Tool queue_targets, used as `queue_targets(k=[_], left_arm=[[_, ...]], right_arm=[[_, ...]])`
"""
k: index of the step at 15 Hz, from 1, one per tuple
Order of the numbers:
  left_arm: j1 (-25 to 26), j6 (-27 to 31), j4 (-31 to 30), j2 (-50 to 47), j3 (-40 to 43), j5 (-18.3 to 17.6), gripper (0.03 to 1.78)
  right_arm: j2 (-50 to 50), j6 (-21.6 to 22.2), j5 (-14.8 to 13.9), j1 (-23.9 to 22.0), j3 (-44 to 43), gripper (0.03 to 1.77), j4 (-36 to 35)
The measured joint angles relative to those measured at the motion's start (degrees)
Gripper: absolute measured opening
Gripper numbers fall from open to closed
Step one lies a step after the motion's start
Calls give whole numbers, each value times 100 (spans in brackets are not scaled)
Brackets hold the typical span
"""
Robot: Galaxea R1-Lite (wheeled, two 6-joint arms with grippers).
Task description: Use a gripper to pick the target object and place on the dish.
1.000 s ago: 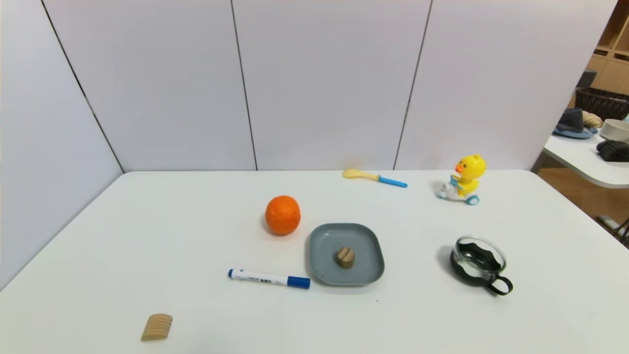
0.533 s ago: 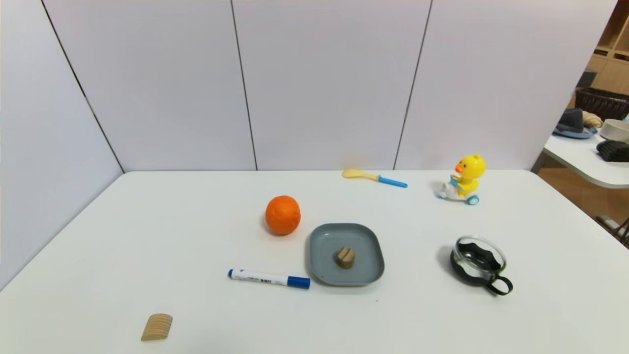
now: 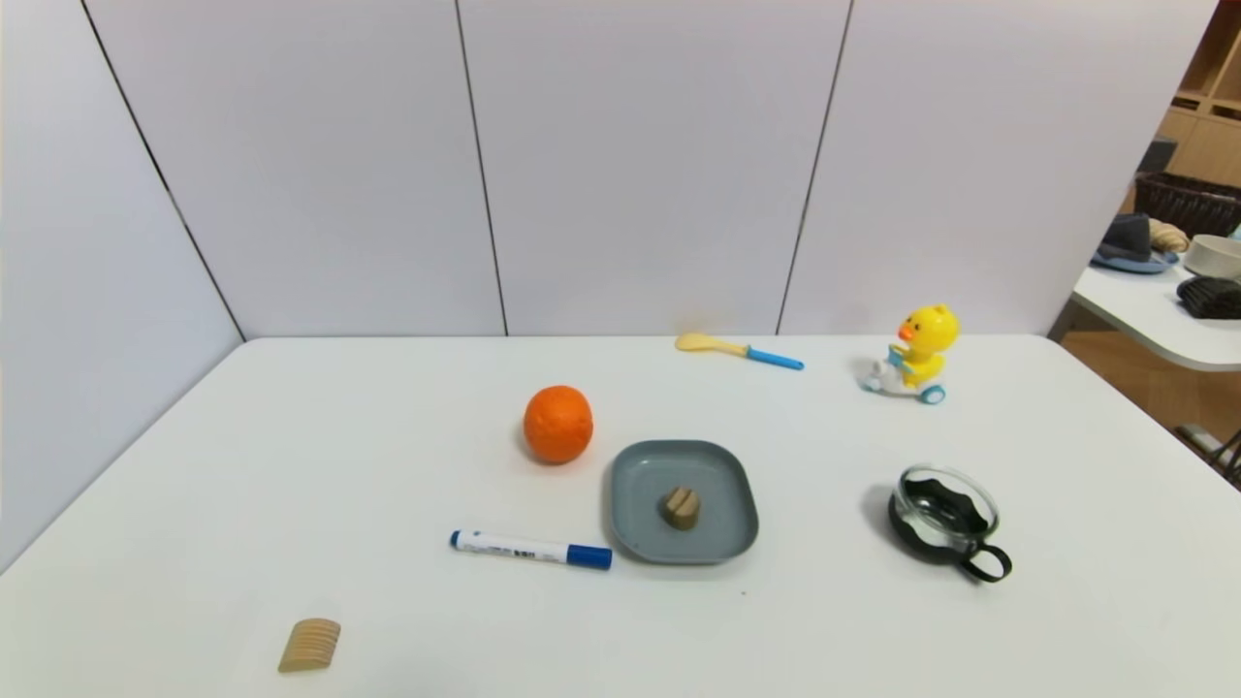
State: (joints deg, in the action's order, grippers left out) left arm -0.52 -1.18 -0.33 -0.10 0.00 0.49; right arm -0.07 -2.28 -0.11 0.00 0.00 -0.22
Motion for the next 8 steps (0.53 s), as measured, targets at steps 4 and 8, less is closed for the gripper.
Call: queue_targets(k=[4, 8], left_arm=[[0, -2, 0, 0, 0, 2, 169], [0, -2, 0, 0, 0, 2, 169]], right_arm=[[0, 77, -18, 0, 0, 171, -2], [0, 90, -16, 0, 0, 171, -2]])
